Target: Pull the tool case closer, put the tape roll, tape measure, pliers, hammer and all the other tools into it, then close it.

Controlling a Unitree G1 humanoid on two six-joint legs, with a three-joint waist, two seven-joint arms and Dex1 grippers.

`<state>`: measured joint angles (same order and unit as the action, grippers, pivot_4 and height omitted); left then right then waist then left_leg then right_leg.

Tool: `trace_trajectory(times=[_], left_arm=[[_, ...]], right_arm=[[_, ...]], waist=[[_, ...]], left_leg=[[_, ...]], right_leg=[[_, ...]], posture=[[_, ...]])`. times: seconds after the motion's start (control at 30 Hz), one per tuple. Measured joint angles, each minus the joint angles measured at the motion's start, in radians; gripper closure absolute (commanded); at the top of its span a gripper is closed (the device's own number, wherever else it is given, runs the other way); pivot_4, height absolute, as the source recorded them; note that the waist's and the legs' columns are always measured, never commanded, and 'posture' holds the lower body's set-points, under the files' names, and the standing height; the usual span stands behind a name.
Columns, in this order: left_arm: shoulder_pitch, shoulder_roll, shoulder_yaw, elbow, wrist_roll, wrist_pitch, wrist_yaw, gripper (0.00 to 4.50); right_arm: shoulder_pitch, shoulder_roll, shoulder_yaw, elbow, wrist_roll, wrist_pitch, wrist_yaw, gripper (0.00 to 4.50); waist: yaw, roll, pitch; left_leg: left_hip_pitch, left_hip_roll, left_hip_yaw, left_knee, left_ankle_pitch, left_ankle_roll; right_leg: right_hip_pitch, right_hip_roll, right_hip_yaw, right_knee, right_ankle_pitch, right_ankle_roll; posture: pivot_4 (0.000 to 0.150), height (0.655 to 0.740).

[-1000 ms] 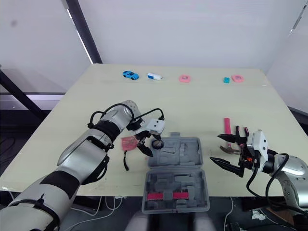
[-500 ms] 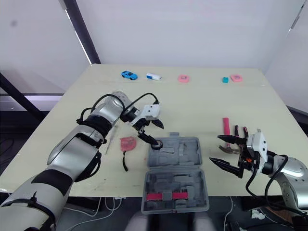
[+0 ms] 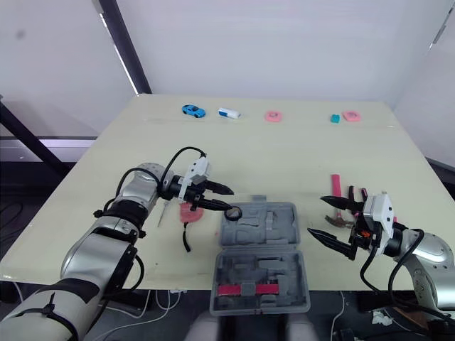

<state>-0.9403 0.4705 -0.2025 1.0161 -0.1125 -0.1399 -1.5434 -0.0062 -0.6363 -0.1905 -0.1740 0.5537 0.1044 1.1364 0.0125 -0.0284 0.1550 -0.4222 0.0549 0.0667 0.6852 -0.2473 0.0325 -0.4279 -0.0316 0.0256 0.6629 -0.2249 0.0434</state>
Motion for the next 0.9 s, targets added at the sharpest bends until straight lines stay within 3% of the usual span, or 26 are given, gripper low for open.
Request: trace_trajectory(times=[0.1,0.23,0.9], left_arm=[[0.006,-0.016,0.007,0.003,0.005,-0.02,0.015,2.03],[0.006,-0.028,0.016,0.025,0.01,-0.024,0.023,3.08],[0.017,-0.107,0.037,0.185,0.103,-0.173,0.178,3.08]], right_arm=[[-0.001,0.001,0.0,0.0,-0.002,-0.001,-0.005,0.0],[0.002,0.001,0.0,0.0,-0.004,-0.005,-0.007,0.0],[0.035,0.012,0.006,-0.03,-0.015,-0.024,-0.051,0.0]], waist=[[0.001,0.0,0.0],[0.0,0.0,0.0],[-0.001,0.0,0.0]], left_leg=[[0.0,0.0,0.0,0.0,0.0,0.0],[0.0,0.0,0.0,0.0,0.0,0.0],[0.0,0.0,0.0,0.0,0.0,0.0]], right_leg=[[0.0,0.0,0.0,0.0,0.0,0.0],[0.0,0.0,0.0,0.0,0.0,0.0],[0.0,0.0,0.0,0.0,0.0,0.0]], posture=[[0.15,0.7395],[0.15,0.7395],[0.15,0.7395]])
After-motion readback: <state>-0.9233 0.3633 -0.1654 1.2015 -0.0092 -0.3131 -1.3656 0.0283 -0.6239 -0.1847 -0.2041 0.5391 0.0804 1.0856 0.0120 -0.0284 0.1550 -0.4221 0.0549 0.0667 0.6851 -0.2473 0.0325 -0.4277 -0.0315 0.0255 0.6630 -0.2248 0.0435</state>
